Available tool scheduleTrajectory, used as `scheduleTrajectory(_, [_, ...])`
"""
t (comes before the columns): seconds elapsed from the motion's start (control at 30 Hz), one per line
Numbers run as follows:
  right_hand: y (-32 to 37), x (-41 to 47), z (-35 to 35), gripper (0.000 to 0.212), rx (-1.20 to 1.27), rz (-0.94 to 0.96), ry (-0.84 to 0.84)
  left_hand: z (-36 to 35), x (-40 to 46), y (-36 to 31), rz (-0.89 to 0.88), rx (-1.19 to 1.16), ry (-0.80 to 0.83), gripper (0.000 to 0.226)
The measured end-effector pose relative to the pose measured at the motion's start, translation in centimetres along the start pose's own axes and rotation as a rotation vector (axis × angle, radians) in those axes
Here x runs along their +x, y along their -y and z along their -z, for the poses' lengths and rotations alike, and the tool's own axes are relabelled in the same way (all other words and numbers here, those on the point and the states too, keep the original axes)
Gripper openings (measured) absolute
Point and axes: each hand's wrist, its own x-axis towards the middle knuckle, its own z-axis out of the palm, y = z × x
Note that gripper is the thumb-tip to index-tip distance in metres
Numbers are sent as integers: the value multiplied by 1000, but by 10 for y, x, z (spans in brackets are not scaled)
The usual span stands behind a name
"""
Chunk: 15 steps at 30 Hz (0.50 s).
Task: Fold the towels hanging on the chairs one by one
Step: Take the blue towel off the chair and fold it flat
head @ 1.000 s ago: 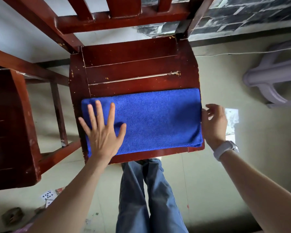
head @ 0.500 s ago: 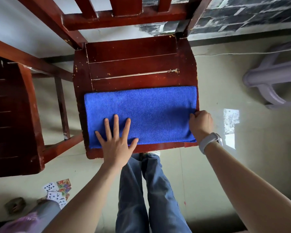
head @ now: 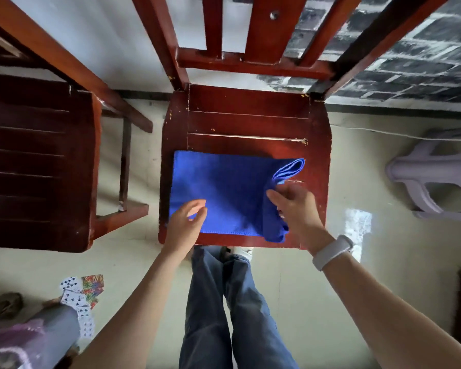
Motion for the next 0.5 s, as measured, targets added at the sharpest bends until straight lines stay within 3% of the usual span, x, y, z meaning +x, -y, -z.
scheduleTrajectory(0.13, [35,-5,-77,15,38,-16,215,25,-3,-2,400,-696,70,17])
scheduleTrajectory(0.17, [39,-5,-96,5,55,-28,277,29,-2,1,447,-796,70,20])
scheduleTrajectory(0.23, [46,-1,-121,19,-10,-35,315,32,2,8,498,-886,47,25])
scheduleTrajectory(0.3, [47,10,-127,24,-221,121,219,30,8,16,462,-794,2,29])
scheduleTrajectory(0.4, [52,37,-115,32,-601,486,8,20,13,25,264,-240,-89,54])
scheduleTrajectory(0.43, [54,47,-111,36,-734,557,2,16,14,27,192,-52,-150,51])
scheduleTrajectory(0.5, [60,63,-107,43,-953,582,60,11,14,26,107,81,-284,36])
